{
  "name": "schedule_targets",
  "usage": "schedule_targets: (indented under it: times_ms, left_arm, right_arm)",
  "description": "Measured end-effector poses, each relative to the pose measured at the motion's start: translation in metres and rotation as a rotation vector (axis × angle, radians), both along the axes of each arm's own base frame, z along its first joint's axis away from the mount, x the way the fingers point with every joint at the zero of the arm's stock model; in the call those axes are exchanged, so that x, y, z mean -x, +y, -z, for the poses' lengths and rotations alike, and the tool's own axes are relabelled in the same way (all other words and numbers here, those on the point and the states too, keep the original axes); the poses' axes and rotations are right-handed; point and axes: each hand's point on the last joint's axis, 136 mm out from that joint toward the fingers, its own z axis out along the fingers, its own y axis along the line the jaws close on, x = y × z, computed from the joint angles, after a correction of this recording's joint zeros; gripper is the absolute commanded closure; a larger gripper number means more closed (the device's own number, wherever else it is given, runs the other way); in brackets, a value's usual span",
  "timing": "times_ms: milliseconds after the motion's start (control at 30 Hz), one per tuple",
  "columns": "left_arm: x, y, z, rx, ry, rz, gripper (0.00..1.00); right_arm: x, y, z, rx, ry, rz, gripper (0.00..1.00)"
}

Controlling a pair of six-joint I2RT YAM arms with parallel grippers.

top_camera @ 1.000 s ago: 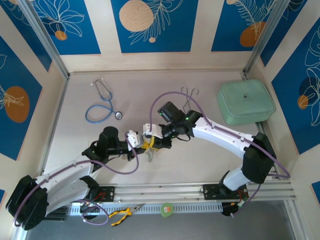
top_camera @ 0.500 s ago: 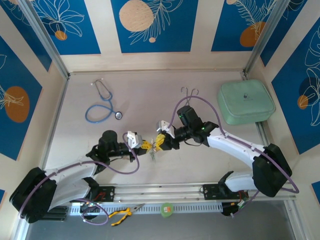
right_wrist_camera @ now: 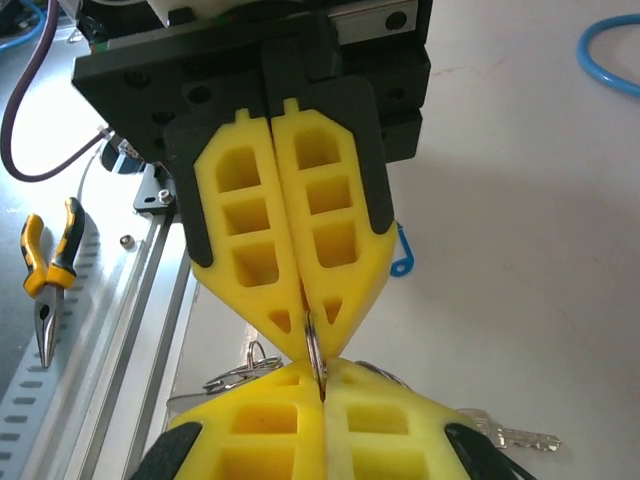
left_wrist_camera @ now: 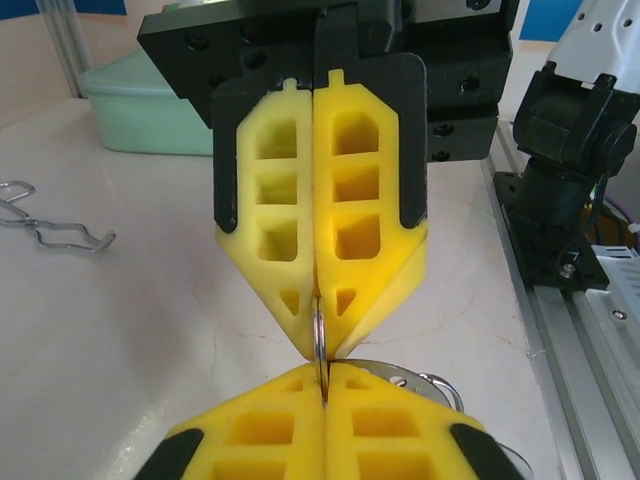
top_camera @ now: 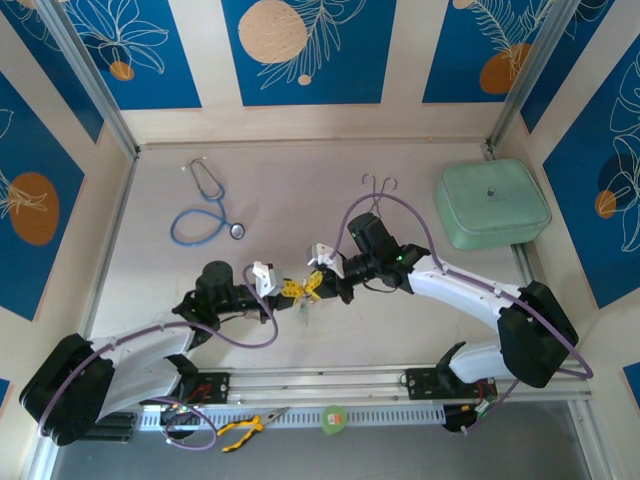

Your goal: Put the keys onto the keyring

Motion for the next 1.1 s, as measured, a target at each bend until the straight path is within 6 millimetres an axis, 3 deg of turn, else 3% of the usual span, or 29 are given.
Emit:
schedule_targets:
  times_ms: [433, 833, 967, 1100]
  left_arm:
    - [-0.003, 0.007, -0.009, -0.079, -0.034, -0.034, 0.73]
    - [-0.003, 0.004, -0.003, -0.117, -0.032, -0.011, 1.00]
    - [-0.003, 0.003, -0.004, -0.114, -0.032, -0.009, 1.00]
    - [-0.002, 0.004, -0.004, -0.079, -0.023, -0.025, 1.00]
  right_arm:
    - [-0.005, 0.003, -0.001, 0.277, -0.133, -0.035, 1.00]
    - [0.001, 0.002, 0.001, 0.379, -0.164, -0.079, 1.00]
    - [-0.002, 0.000, 0.001, 0.352, -0.138, -0.048, 0.78]
    - [-0.005, -0.013, -0.008, 0.204, -0.064, 0.027, 0.75]
